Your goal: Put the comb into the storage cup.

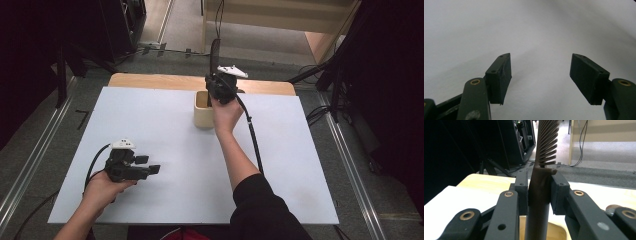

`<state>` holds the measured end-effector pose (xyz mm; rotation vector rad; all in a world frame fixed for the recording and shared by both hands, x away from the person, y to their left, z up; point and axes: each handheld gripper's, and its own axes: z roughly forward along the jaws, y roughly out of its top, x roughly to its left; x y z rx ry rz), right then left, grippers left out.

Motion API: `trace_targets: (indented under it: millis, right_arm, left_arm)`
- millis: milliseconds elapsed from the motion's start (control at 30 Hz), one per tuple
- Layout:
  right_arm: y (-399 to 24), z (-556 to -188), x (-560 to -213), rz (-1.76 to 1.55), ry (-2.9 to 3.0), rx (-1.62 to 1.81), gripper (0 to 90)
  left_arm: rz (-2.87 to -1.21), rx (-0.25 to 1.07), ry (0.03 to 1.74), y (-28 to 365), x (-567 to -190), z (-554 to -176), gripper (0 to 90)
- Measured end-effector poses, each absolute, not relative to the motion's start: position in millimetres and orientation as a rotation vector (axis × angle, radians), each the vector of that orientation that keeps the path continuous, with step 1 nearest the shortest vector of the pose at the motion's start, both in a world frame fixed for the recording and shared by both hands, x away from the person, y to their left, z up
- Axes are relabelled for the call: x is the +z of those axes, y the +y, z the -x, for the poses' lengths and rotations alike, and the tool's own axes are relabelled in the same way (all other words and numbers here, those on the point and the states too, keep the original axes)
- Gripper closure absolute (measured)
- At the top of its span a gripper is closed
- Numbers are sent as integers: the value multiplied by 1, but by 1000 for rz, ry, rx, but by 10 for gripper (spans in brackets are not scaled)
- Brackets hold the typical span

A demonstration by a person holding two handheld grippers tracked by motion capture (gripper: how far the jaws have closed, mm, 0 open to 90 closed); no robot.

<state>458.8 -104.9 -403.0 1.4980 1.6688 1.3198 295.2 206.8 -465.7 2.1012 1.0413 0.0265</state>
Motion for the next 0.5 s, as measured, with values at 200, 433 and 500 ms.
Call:
trace_targets:
  millis: [200, 433, 500]
  right_arm:
    - [-105, -459, -407, -1499, 1687, 1308, 700]
    - [-104, -458, -412, -1501, 1691, 1309, 699]
    - [-105, -457, -415, -1505, 1691, 1307, 699]
  left_arm:
    - [-2099, 28, 1043, 207, -466, -295, 351]
    - [-2097, 30, 1041, 207, -466, -295, 352]
    - [-2097, 30, 1039, 207, -466, -295, 352]
